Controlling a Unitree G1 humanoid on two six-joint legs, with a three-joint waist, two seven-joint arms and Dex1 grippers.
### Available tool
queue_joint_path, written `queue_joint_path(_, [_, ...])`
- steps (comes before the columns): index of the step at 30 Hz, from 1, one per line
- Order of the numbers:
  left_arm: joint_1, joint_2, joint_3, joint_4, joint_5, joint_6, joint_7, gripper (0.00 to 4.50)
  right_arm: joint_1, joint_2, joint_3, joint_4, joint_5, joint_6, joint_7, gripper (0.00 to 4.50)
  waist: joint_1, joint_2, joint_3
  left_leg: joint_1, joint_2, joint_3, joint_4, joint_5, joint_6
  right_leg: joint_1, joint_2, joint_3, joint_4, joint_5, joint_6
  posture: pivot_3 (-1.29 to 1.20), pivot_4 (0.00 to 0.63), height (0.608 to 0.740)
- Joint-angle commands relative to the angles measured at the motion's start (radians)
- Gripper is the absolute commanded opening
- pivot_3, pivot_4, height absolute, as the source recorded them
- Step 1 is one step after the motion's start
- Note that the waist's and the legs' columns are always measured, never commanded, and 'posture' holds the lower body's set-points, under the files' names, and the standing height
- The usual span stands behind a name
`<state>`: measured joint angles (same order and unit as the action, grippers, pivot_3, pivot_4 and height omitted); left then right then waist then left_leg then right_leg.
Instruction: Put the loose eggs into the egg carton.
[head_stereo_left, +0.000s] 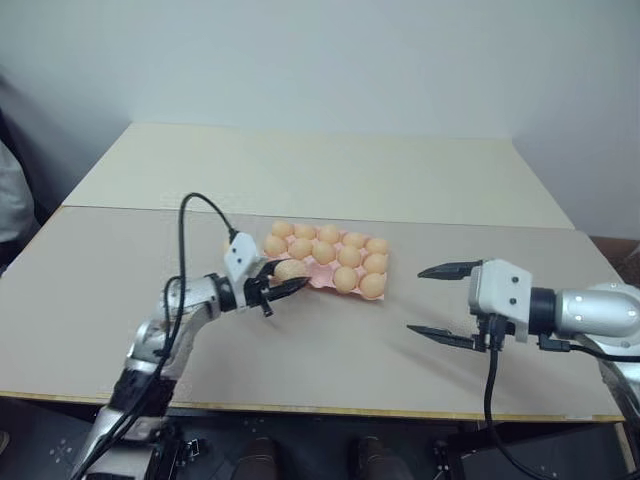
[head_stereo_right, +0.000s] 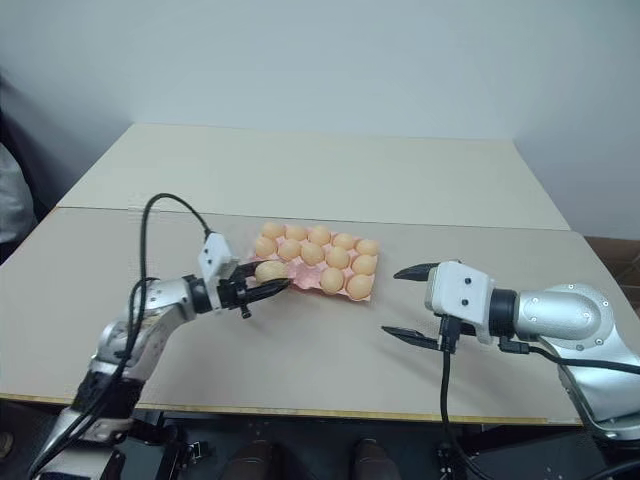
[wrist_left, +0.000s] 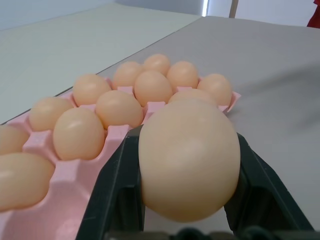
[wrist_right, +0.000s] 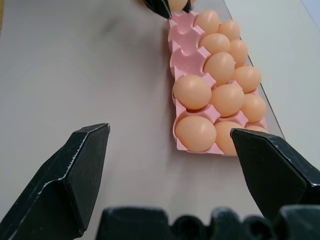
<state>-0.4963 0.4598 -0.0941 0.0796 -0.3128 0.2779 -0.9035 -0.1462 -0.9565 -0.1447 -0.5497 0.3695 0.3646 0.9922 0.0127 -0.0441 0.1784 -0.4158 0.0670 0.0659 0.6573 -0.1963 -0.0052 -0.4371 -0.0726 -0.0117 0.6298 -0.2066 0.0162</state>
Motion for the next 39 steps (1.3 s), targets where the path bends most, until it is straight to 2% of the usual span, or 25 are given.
queue_joint_path(1, [-0.075, -0.025, -0.016, 0.104, 0.039, -0.079, -0.017, 1.65, 0.037, 0.005, -0.067, -0.087, 0.013, 0.037, -0.053, 4.50, 0.000, 0.000, 0.000, -0.001, 0.000, 0.000, 0.001, 0.000, 0.000, 0.000, 0.000, 0.000, 0.000, 0.000, 0.000, 0.00, 0.150, 0.740])
queue_joint_path(12, [-0.248, -0.115, -0.024, 0.367, 0.076, -0.190, -0.087, 1.65, 0.176, 0.001, -0.201, -0.209, 0.022, 0.106, -0.112, 4.50, 0.001, 0.000, 0.000, -0.002, -0.001, -0.001, 0.002, -0.001, 0.001, 0.000, 0.000, 0.000, 0.000, 0.001, 0.001, 0.00, 0.150, 0.740])
queue_joint_path(21, [-0.271, -0.138, -0.018, 0.428, 0.095, -0.222, -0.105, 4.49, 0.211, 0.001, -0.235, -0.227, 0.017, 0.115, -0.118, 4.50, -0.001, 0.000, 0.000, -0.003, -0.001, -0.002, 0.003, -0.001, 0.001, 0.000, 0.000, 0.000, 0.000, 0.001, 0.002, 0.00, 0.150, 0.740])
queue_joint_path(25, [-0.232, -0.111, -0.003, 0.352, 0.080, -0.214, -0.125, 4.49, 0.196, -0.004, -0.221, -0.208, 0.015, 0.105, -0.109, 4.50, -0.002, 0.000, 0.000, -0.003, -0.001, -0.002, 0.003, -0.001, 0.001, 0.000, 0.000, 0.000, 0.000, 0.001, 0.002, 0.00, 0.150, 0.740])
queue_joint_path(30, [-0.115, -0.035, 0.037, 0.138, 0.036, -0.126, -0.117, 4.49, 0.147, -0.019, -0.181, -0.163, 0.009, 0.074, -0.081, 4.50, -0.005, 0.000, 0.000, -0.003, -0.001, -0.002, 0.003, -0.001, 0.001, 0.000, 0.000, 0.000, 0.000, 0.001, 0.002, 0.00, 0.150, 0.740])
queue_joint_path(36, [0.108, 0.099, 0.157, -0.191, -0.062, 0.032, -0.076, 4.49, 0.097, -0.037, -0.151, -0.092, 0.016, 0.029, -0.016, 4.50, -0.014, 0.000, 0.000, -0.002, 0.000, -0.002, 0.003, -0.001, 0.001, 0.000, 0.000, 0.000, 0.000, 0.001, 0.002, 0.00, 0.150, 0.740])
queue_joint_path(39, [0.288, 0.200, 0.292, -0.350, -0.092, 0.101, -0.044, 4.49, 0.041, -0.058, -0.129, -0.041, 0.065, -0.003, 0.077, 4.50, -0.018, 0.000, 0.000, -0.002, 0.000, -0.002, 0.003, -0.001, 0.001, 0.000, -0.001, 0.000, 0.000, 0.001, 0.002, 0.00, 0.150, 0.740])
